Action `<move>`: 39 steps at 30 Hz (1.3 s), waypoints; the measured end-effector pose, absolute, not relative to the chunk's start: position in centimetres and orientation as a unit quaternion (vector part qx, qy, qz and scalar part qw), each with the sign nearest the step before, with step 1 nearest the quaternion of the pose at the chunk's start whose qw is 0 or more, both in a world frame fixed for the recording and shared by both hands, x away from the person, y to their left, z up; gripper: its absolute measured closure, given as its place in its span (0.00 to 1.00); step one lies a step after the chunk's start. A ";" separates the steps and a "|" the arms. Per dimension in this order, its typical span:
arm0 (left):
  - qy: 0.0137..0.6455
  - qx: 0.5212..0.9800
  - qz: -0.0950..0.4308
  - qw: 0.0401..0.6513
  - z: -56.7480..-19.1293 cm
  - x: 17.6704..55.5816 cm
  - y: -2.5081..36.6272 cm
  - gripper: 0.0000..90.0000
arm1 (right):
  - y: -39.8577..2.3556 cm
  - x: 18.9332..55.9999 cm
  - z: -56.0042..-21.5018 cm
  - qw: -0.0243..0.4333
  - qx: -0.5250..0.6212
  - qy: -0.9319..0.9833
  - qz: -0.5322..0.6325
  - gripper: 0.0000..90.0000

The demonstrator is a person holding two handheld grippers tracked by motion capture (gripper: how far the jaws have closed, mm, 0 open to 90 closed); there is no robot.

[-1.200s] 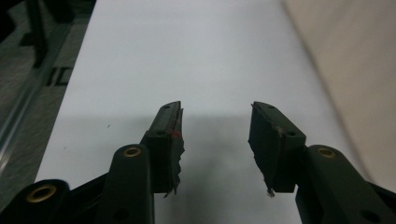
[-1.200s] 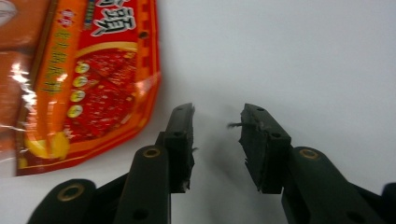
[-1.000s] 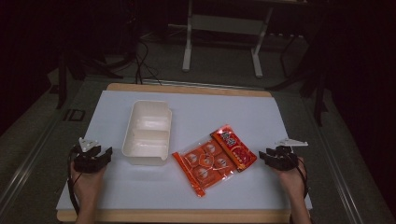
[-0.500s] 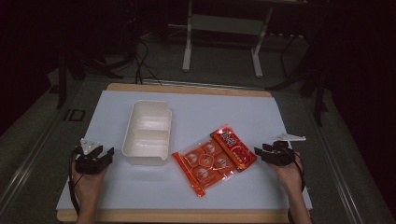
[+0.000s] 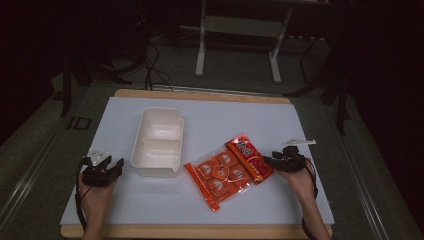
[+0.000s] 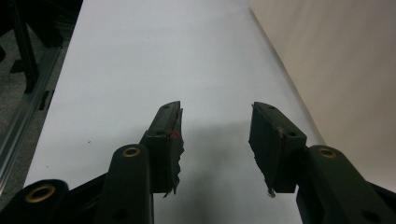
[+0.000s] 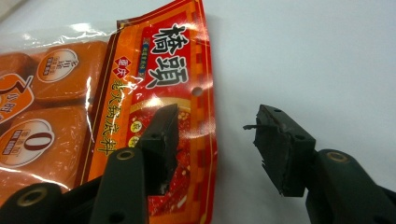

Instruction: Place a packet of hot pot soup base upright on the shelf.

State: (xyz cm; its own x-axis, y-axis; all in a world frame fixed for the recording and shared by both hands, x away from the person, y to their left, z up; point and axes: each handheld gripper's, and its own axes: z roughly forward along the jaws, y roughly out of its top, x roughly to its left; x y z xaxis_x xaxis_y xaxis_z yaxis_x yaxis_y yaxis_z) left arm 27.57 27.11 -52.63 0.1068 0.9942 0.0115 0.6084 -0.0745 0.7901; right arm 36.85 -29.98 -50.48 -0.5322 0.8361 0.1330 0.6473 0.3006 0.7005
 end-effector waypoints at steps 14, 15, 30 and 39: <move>0.598 0.669 0.301 0.324 -52.6 27.6 27.1 0.60 | -27.9 38.1 -51.0 0.122 0.455 0.810 0.349 0.46; 0.598 0.669 0.302 0.323 -52.6 27.6 27.1 0.60 | -27.8 38.2 -51.1 0.121 0.454 0.811 0.348 0.44; 0.600 0.667 0.304 0.321 -52.6 27.6 27.2 0.59 | -27.0 38.5 -51.5 0.088 0.455 0.820 0.336 0.47; 0.600 0.666 0.305 0.322 -52.6 27.5 27.2 0.59 | -27.2 38.5 -51.8 0.077 0.461 0.816 0.340 0.50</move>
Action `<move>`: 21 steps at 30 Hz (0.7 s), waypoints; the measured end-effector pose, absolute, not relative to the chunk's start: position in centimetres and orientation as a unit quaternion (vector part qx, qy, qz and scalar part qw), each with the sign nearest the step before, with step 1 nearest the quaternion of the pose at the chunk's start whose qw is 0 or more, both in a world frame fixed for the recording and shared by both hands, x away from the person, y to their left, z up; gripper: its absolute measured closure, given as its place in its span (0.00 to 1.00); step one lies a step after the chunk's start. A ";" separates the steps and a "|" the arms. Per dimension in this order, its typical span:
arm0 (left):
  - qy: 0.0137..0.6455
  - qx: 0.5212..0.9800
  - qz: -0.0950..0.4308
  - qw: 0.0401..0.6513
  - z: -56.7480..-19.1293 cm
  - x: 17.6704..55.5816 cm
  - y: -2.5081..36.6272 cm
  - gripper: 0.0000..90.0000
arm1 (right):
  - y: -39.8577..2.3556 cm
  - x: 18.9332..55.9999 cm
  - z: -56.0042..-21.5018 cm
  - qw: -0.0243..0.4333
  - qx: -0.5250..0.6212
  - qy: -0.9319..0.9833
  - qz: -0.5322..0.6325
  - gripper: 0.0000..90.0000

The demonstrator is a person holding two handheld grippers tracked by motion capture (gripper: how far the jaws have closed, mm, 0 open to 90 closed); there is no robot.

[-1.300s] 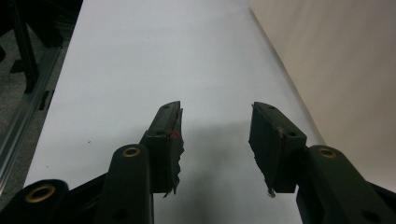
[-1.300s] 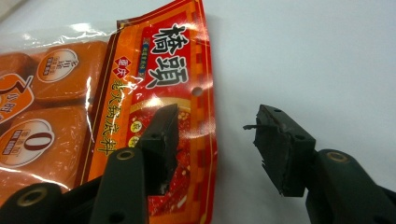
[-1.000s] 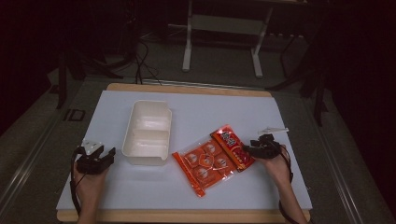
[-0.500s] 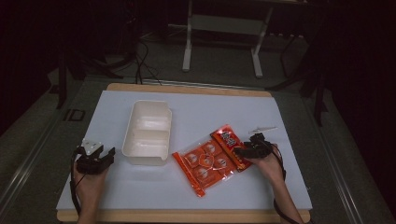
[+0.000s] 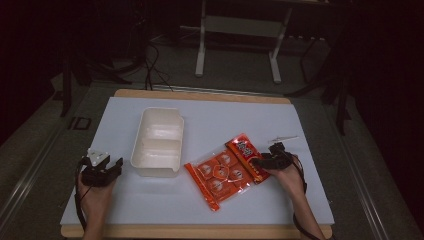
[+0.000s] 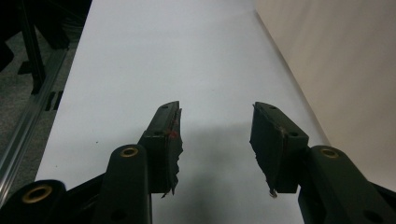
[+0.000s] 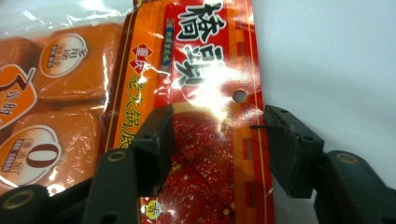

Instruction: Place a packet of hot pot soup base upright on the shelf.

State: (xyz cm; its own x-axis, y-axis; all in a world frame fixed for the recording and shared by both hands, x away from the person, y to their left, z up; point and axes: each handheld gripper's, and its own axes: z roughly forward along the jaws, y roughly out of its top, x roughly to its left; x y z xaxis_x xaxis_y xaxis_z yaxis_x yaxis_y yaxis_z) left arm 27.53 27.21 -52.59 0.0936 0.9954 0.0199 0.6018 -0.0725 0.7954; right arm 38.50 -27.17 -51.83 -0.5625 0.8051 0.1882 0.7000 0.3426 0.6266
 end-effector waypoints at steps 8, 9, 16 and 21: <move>0.599 0.666 0.307 0.321 -52.6 27.5 27.1 0.59 | -27.2 38.2 -50.3 0.054 0.447 0.809 0.378 0.57; 0.599 0.666 0.307 0.321 -52.6 27.5 27.1 0.59 | -27.2 38.2 -50.3 0.054 0.447 0.809 0.378 0.57; 0.598 0.667 0.307 0.320 -52.6 27.5 27.1 0.59 | -25.6 38.6 -49.9 0.045 0.417 0.830 0.366 0.64; 0.597 0.668 0.308 0.321 -52.6 27.6 27.0 0.58 | -24.2 39.1 -49.3 0.044 0.394 0.849 0.350 0.67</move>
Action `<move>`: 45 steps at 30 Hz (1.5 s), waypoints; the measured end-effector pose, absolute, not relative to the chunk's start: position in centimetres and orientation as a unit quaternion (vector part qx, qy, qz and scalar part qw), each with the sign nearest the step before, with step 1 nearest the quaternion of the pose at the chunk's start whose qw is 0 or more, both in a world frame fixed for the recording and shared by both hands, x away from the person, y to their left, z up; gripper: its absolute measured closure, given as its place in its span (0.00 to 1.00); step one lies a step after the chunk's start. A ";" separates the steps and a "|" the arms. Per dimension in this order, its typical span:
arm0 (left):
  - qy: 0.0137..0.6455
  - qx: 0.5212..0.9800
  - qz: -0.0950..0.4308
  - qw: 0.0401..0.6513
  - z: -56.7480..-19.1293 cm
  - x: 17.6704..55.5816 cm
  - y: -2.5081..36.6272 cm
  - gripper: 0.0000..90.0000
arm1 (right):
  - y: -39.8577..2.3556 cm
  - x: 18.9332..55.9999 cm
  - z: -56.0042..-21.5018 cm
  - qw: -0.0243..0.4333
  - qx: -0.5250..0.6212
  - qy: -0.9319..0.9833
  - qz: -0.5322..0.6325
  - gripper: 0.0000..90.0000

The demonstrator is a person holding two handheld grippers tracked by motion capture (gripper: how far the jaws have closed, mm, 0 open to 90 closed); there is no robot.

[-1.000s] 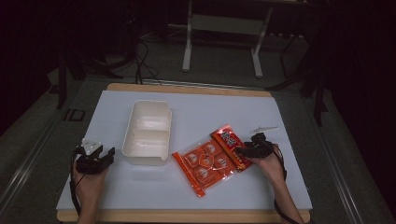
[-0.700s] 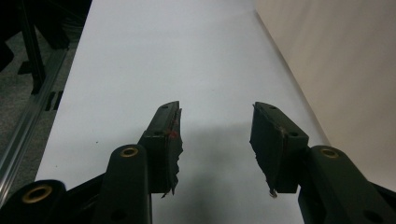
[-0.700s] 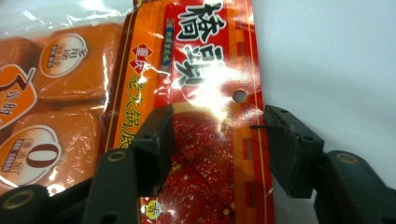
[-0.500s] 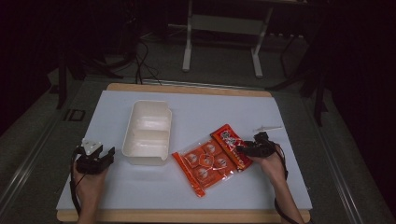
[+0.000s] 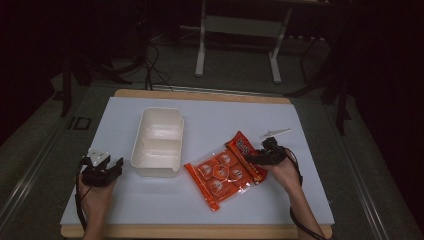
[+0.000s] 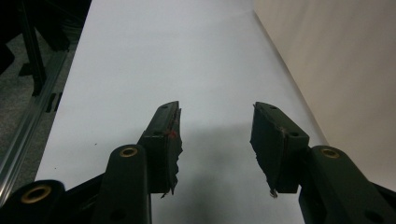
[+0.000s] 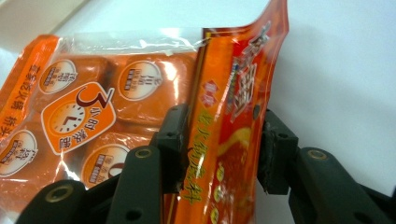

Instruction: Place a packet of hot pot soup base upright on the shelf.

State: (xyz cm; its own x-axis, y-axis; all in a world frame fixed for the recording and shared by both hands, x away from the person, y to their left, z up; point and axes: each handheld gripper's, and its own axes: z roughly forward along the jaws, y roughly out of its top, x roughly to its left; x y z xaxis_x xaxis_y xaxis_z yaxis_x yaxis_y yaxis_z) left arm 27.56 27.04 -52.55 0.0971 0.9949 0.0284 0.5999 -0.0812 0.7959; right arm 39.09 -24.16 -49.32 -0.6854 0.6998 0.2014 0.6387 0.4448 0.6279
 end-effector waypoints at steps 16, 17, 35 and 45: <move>0.597 0.667 0.308 0.321 -52.5 27.6 27.1 0.58 | -21.1 41.8 -50.2 0.018 0.404 0.877 0.257 0.81; 0.597 0.667 0.308 0.321 -52.5 27.6 27.1 0.58 | -21.0 41.9 -50.2 0.018 0.405 0.878 0.254 0.83; 0.597 0.668 0.309 0.320 -52.5 27.6 27.1 0.58 | -19.7 43.3 -50.1 -0.038 0.419 0.891 0.172 0.99; 0.597 0.667 0.309 0.321 -52.5 27.5 27.1 0.58 | -18.3 42.0 -49.1 0.017 0.393 0.908 0.146 1.00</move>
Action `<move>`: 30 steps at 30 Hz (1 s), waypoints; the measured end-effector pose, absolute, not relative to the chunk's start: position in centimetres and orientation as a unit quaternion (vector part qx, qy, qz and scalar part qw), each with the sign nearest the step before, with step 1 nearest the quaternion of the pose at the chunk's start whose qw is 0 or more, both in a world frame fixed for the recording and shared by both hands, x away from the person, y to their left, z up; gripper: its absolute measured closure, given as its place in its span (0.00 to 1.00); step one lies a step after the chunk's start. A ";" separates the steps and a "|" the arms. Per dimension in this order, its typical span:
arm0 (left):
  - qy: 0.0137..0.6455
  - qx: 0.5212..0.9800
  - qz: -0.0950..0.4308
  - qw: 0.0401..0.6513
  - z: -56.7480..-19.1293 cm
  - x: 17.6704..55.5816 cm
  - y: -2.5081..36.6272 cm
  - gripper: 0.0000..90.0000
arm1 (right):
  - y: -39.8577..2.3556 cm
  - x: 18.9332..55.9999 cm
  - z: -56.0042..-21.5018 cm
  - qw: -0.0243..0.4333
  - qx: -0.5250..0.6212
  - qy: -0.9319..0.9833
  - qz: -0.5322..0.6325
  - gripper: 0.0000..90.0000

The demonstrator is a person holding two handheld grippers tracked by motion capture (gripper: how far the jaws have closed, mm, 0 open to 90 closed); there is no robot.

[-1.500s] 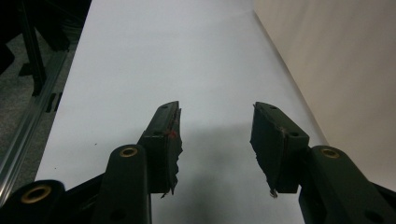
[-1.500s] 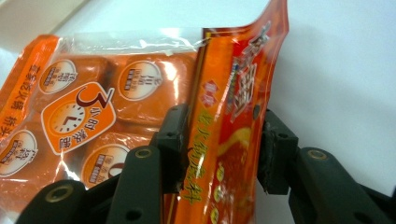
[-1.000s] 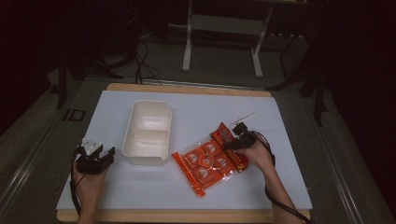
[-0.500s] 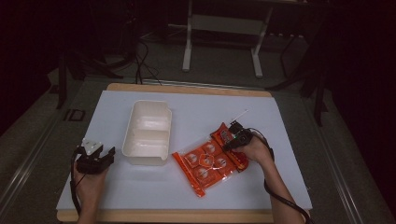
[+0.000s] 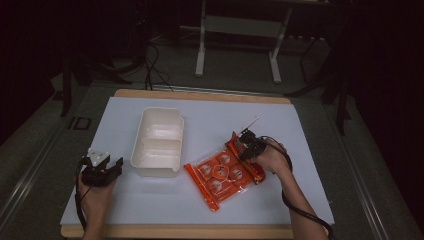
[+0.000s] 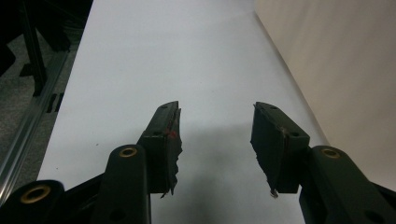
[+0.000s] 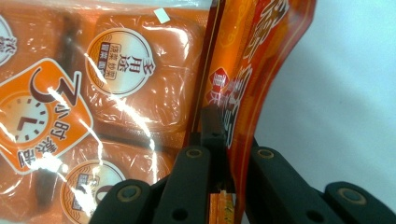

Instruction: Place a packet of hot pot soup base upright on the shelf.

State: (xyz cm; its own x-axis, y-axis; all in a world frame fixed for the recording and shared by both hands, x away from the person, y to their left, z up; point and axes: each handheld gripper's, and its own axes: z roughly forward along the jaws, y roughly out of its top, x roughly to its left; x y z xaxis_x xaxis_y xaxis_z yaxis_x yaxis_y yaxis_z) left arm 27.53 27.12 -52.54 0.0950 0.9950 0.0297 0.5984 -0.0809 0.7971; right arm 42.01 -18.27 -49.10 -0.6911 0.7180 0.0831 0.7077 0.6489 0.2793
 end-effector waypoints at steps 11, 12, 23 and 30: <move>0.597 0.667 0.310 0.319 -52.6 27.5 27.1 0.58 | -19.3 40.9 -46.4 0.007 0.388 0.901 0.193 1.00; 0.597 0.667 0.310 0.319 -52.6 27.5 27.1 0.58 | -19.3 40.9 -46.4 0.007 0.388 0.901 0.193 1.00; 0.597 0.667 0.311 0.320 -52.5 27.5 27.1 0.58 | -19.7 39.5 -42.4 -0.006 0.374 0.887 0.269 1.00; 0.598 0.666 0.311 0.320 -52.5 27.5 27.1 0.58 | -19.0 38.7 -40.4 -0.019 0.364 0.879 0.307 1.00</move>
